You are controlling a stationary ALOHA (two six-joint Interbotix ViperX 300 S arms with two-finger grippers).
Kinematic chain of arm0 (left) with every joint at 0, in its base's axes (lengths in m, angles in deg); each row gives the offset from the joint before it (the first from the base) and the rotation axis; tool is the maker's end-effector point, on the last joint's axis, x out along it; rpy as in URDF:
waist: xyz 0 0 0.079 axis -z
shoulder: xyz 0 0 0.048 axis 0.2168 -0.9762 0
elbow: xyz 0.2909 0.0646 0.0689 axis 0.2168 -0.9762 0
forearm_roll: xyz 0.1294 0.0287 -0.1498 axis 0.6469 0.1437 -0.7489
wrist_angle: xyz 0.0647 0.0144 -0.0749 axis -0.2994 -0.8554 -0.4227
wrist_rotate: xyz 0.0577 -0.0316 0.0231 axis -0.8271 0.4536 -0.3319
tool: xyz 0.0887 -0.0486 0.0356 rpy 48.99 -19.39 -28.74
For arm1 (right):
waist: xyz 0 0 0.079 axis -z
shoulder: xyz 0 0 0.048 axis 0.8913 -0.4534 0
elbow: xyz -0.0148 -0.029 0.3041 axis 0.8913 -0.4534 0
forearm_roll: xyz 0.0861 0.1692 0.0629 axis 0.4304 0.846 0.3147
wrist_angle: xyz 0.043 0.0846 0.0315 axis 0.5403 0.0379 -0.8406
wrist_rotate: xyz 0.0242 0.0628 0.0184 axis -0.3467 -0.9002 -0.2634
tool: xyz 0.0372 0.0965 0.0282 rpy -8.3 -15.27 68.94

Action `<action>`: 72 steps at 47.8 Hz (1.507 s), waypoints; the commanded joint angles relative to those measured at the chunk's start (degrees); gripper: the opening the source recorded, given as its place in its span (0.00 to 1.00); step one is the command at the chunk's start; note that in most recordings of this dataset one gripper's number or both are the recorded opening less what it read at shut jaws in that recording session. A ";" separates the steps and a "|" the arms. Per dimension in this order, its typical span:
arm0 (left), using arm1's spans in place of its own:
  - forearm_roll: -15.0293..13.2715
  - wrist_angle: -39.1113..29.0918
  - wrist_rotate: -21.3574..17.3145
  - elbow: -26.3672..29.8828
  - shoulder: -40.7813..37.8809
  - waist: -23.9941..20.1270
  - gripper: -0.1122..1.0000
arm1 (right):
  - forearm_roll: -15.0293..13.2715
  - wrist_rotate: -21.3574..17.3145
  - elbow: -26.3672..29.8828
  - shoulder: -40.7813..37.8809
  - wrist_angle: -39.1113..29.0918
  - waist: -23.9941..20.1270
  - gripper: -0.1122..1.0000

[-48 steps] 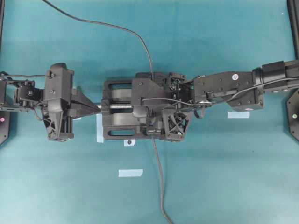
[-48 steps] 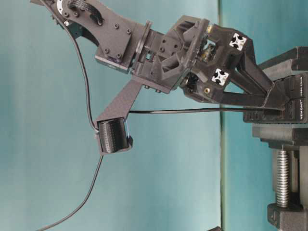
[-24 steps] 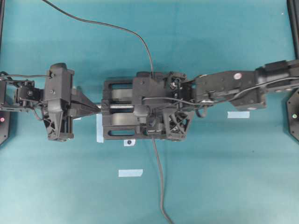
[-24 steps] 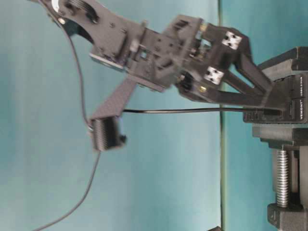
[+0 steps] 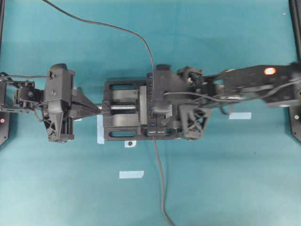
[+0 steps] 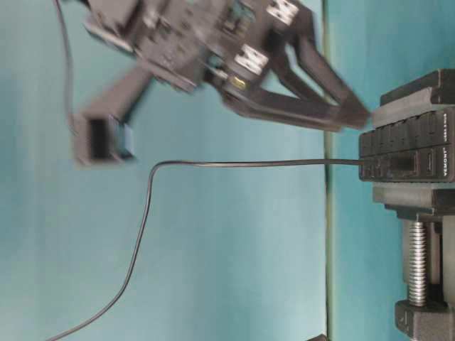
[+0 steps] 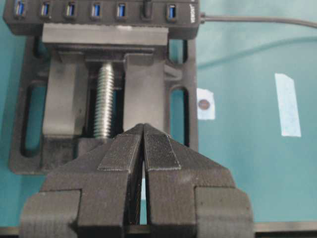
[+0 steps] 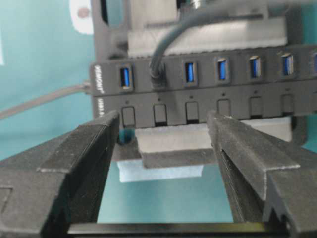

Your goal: Insert the USB into the second port from the front of the fixed hub.

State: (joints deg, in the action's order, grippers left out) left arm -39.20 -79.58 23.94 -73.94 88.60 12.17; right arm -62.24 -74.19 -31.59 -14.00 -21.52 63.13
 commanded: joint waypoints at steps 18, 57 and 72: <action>0.09 1.93 0.00 0.79 0.18 0.09 0.10 | -0.09 -1.41 -5.45 7.29 5.01 0.44 0.82; 0.09 1.93 0.09 0.97 -0.09 0.09 0.10 | 0.00 -1.41 -15.73 16.17 18.02 0.53 0.82; 0.09 1.93 0.09 0.97 -0.09 0.18 0.10 | 0.00 -1.32 -17.84 16.35 21.45 0.00 0.82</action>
State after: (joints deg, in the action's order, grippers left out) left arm -39.29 -78.18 23.94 -74.03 88.24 12.17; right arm -62.24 -75.07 -49.70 1.73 -0.60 63.56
